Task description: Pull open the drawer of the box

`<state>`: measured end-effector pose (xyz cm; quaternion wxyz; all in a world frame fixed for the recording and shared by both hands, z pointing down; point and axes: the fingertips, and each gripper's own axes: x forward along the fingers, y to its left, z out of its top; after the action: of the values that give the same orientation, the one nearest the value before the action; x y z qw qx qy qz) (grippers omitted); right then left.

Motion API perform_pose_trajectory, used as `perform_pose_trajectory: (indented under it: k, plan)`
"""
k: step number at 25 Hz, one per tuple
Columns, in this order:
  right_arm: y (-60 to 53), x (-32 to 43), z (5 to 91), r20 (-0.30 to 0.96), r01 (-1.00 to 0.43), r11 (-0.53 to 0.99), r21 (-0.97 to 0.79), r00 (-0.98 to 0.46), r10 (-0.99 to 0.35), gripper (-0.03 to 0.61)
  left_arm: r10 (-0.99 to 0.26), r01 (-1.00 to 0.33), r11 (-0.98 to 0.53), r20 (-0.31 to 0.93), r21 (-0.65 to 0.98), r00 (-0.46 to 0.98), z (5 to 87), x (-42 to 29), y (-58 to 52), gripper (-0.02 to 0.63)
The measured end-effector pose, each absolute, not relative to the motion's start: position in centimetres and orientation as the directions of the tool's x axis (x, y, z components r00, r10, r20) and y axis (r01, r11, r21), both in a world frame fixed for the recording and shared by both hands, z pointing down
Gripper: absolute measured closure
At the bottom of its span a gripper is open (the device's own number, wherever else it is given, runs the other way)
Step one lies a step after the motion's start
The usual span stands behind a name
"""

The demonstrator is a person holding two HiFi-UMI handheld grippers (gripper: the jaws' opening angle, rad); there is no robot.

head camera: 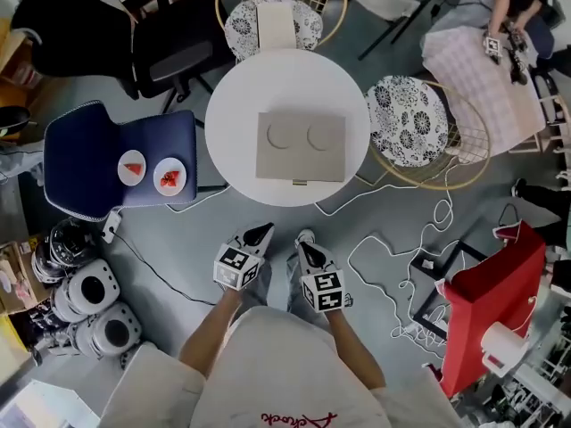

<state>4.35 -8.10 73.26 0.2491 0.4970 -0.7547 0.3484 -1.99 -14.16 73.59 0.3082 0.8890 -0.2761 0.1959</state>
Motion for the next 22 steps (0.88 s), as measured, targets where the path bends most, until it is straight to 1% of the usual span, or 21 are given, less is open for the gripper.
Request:
perform_pose_trajectory:
  k: [13,22]
  plan:
    - [-9.6,5.0,73.5,0.722,-0.927,0.251,-0.278,-0.375,-0.582,0.563,-0.440,-0.612,-0.731,0.477,0.302,0.761,72.1,-1.1,-26.8,0.603]
    - [-11.2,5.1,73.4,0.709,-0.919,0.238,-0.314,-0.394,-0.584,0.563,-0.437,-0.611,-0.748,0.500,0.258,0.747,73.2,-0.7,-29.7,0.603]
